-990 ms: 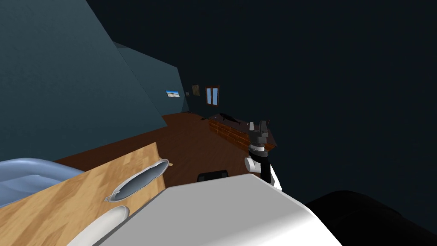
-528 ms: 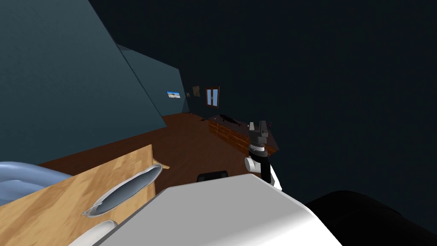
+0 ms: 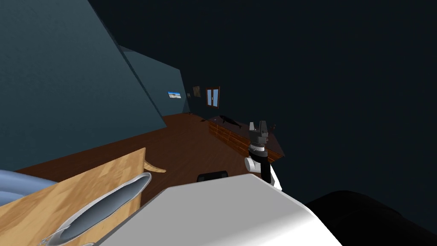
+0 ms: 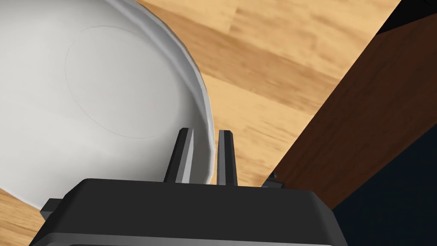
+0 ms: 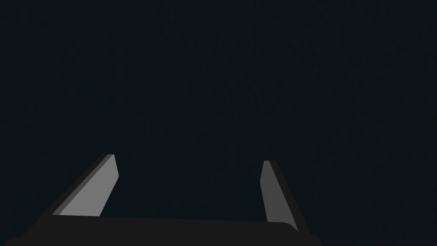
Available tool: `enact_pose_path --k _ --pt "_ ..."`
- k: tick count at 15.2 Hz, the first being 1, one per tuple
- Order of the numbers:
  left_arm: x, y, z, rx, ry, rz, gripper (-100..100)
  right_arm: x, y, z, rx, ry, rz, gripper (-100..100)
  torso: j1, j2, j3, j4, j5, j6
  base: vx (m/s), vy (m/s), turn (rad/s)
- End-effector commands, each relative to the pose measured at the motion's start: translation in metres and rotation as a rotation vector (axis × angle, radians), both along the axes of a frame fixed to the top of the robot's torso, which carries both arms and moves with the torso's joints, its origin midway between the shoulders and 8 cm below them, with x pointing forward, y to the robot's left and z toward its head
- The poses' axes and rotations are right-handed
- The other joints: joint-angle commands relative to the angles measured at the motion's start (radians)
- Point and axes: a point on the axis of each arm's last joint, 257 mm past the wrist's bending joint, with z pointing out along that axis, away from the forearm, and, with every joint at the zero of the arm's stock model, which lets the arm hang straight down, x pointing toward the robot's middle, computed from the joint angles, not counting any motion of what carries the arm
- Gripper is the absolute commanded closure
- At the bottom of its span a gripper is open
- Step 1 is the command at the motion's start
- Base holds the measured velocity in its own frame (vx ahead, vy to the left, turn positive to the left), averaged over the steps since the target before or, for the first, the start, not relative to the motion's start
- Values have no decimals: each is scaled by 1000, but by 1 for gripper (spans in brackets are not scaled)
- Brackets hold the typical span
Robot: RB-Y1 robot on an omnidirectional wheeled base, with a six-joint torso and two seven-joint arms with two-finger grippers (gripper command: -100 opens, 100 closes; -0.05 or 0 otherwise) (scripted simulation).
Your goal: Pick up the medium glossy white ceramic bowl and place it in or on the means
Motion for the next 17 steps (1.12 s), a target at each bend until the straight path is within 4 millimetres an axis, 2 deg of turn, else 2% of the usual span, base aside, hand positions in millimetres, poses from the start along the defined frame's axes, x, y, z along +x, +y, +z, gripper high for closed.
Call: enact_pose_path --k 1,4,8,17 --pt "-13 -6 9 -20 17 29 100 0 0 0 0 0 0 0 0 0 0 0 0 0 143 -48 72" --pt "-13 -1 26 -20 12 45 100 0 0 0 0 0 0 0 4 -3 -2 -1 0 0 173 -20 66" --pt "6 15 53 10 -25 39 100 0 0 0 0 0 0 0 11 -4 -3 -1 1 2 143 36 30" --pt "58 48 114 90 -119 -19 100 0 0 0 0 0 0 0 15 0 0 0 1 1 93 76 6"
